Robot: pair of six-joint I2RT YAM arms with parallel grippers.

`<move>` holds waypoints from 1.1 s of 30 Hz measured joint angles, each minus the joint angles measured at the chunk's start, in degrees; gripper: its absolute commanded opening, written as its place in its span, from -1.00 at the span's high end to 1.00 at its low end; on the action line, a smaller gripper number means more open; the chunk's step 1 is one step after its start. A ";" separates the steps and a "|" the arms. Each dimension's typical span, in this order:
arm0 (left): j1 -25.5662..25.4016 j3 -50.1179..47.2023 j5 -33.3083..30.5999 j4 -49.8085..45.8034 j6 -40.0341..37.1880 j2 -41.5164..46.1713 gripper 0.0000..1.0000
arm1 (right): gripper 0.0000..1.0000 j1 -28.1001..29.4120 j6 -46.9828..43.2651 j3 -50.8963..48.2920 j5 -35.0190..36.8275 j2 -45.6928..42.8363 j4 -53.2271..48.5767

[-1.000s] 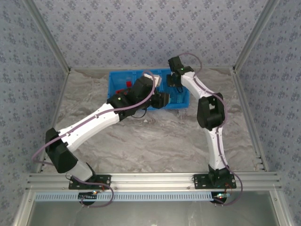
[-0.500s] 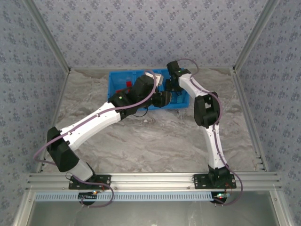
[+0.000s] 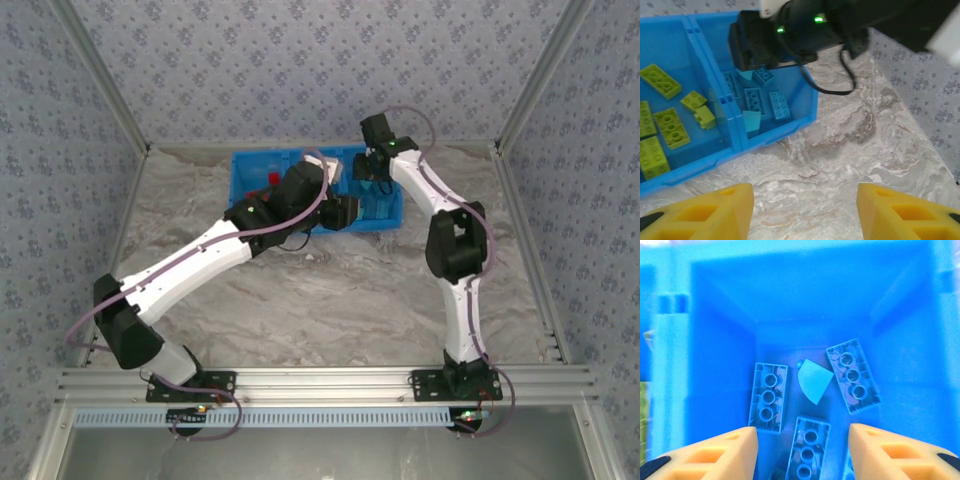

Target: Sort the legos into containers by color

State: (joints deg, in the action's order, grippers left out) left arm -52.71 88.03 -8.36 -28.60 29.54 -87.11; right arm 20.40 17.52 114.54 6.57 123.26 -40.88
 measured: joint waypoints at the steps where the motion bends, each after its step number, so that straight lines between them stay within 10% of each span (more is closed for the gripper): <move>1: -0.70 0.22 -1.40 -0.94 -0.17 0.85 -0.14 | -0.08 0.13 0.00 -2.64 0.35 -3.21 0.94; 6: -3.61 -2.05 -9.16 -4.63 -0.26 9.55 -0.19 | -0.34 0.66 0.39 -19.17 2.75 -20.96 5.51; 7: -3.67 -3.82 -10.99 -5.11 0.11 12.28 -0.23 | -0.98 0.85 0.70 -23.06 3.26 -24.96 6.60; 9: -3.34 -8.28 -15.04 -6.67 0.96 18.10 -0.95 | -1.00 1.44 0.72 -31.34 4.50 -33.33 9.11; 19: 2.29 -34.12 -39.04 -11.91 5.42 37.99 -0.96 | -1.00 6.40 1.31 -70.62 20.44 -73.70 18.36; 23: 13.86 -45.24 -43.17 -1.36 -4.72 38.25 -0.96 | -1.00 -0.09 -0.94 -79.30 21.64 -77.79 25.83; 33: 50.18 -66.23 -20.74 31.93 -18.49 22.36 -0.96 | -1.00 -9.29 -10.16 -93.96 20.11 -62.12 51.56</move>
State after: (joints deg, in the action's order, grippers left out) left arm -2.52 21.80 -29.10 3.33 11.05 -64.75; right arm 11.11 7.35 20.58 26.68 61.14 10.68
